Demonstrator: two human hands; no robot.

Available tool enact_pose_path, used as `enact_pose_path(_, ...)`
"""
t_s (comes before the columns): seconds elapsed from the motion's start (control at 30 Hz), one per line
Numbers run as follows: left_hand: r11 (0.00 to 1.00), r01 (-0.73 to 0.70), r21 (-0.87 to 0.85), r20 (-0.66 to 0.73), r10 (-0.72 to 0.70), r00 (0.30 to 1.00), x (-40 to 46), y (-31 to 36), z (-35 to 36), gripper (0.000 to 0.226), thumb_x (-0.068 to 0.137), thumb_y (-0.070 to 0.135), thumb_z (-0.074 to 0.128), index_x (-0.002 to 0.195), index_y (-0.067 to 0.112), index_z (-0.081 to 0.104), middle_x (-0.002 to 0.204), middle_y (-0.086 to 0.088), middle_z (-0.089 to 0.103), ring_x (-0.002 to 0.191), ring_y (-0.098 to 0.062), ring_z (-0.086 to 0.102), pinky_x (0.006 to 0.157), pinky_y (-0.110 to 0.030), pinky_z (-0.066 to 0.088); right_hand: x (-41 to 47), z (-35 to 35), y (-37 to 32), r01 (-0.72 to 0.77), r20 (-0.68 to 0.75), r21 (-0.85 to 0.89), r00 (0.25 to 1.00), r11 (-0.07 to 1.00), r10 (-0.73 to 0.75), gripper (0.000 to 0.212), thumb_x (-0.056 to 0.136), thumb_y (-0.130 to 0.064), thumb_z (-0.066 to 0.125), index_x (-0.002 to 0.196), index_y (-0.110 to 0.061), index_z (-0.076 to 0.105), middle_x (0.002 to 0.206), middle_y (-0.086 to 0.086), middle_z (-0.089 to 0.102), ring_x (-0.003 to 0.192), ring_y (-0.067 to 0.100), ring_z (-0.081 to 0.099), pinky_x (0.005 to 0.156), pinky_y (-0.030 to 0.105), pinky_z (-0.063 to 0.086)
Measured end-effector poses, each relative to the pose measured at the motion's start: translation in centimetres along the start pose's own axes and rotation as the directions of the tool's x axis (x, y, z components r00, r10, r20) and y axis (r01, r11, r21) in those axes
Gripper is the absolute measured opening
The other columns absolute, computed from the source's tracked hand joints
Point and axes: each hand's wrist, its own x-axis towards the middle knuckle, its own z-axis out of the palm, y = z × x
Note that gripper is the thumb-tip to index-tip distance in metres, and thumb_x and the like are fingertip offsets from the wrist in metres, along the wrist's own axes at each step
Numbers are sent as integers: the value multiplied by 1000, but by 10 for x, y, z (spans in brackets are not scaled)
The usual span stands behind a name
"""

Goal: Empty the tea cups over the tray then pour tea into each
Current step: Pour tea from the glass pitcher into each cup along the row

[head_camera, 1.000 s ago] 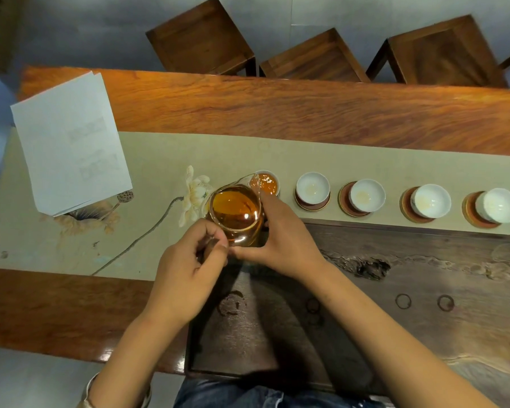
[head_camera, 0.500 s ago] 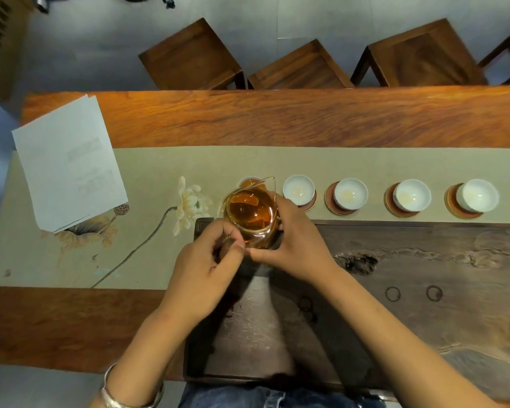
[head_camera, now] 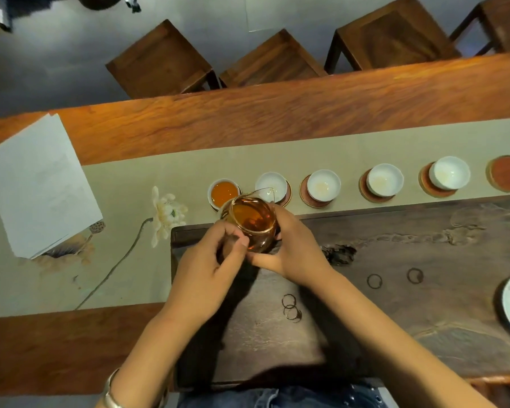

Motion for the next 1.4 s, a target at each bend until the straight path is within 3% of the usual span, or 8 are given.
enact_pose_path(0.17, 1000, 4, -21, -16, -5, 1000, 6, -1, 2, 22, 89, 56, 46, 92, 37, 58, 75, 20, 62, 68, -3, 59, 59, -12, 42, 2, 3, 3, -65, 17, 9, 998, 998, 65, 73, 61, -64, 75, 126, -39, 51, 119, -15, 65, 108, 2, 60, 88, 19, 50)
enact_pose_path(0.27, 1000, 10, -11, -29, -11, 1000, 10, -3, 2, 26, 90, 57, 46, 94, 34, 59, 79, 16, 64, 74, -7, 62, 62, -20, 45, 4, 8, 5, -94, 20, 22, 995, 995, 94, 78, 61, -66, 74, 129, -33, 54, 118, -13, 66, 108, 4, 62, 89, 25, 53)
enact_pose_path(0.37, 1000, 25, -19, -32, -25, 999, 14, -4, -1, 27, 89, 57, 47, 95, 35, 60, 83, 14, 67, 78, -7, 64, 67, -31, 51, 7, 11, 4, -97, 14, 41, 995, 994, 97, 76, 60, -69, 73, 127, -38, 54, 116, -18, 66, 106, -1, 61, 84, 15, 47)
enact_pose_path(0.47, 999, 34, -12, -32, -35, 999, 17, -5, -3, 29, 88, 59, 45, 95, 35, 59, 85, 12, 67, 79, -7, 65, 68, -36, 53, 10, 13, -1, -101, -4, 47, 995, 994, 101, 69, 60, -71, 73, 122, -52, 50, 111, -27, 64, 104, -6, 60, 82, 10, 45)
enact_pose_path(0.6, 999, 39, -12, -34, -39, 999, 21, -7, -7, 29, 87, 60, 46, 94, 35, 59, 83, 9, 67, 77, -8, 64, 68, -34, 53, 13, 13, -12, -71, -33, 43, 997, 997, 73, 56, 64, -71, 73, 110, -73, 41, 105, -52, 53, 98, -25, 53, 75, -5, 37)
enact_pose_path(0.9, 1000, 21, -17, -39, -22, 999, 26, -5, -13, 12, 94, 45, 54, 91, 35, 59, 84, 12, 66, 74, -5, 62, 60, -15, 44, 17, 18, -15, -93, -37, 71, 995, 993, 96, 52, 66, -72, 73, 108, -73, 43, 107, -49, 55, 100, -21, 55, 77, -4, 38)
enact_pose_path(1.1, 999, 34, -41, -39, -36, 999, 28, -4, -14, 14, 94, 47, 54, 92, 35, 61, 85, 11, 68, 77, -7, 65, 65, -22, 48, 16, 19, -18, -100, -39, 77, 994, 992, 103, 52, 66, -68, 73, 108, -74, 42, 107, -50, 55, 100, -21, 55, 77, -2, 39)
enact_pose_path(1.4, 1000, -7, -13, -51, 7, 999, 29, -2, -16, 22, 88, 56, 49, 90, 37, 60, 86, 19, 66, 78, 0, 63, 61, -9, 44, 15, 20, -19, -112, -38, 115, 992, 987, 117, 49, 65, -66, 74, 107, -67, 47, 105, -45, 58, 99, -18, 57, 76, 0, 41)
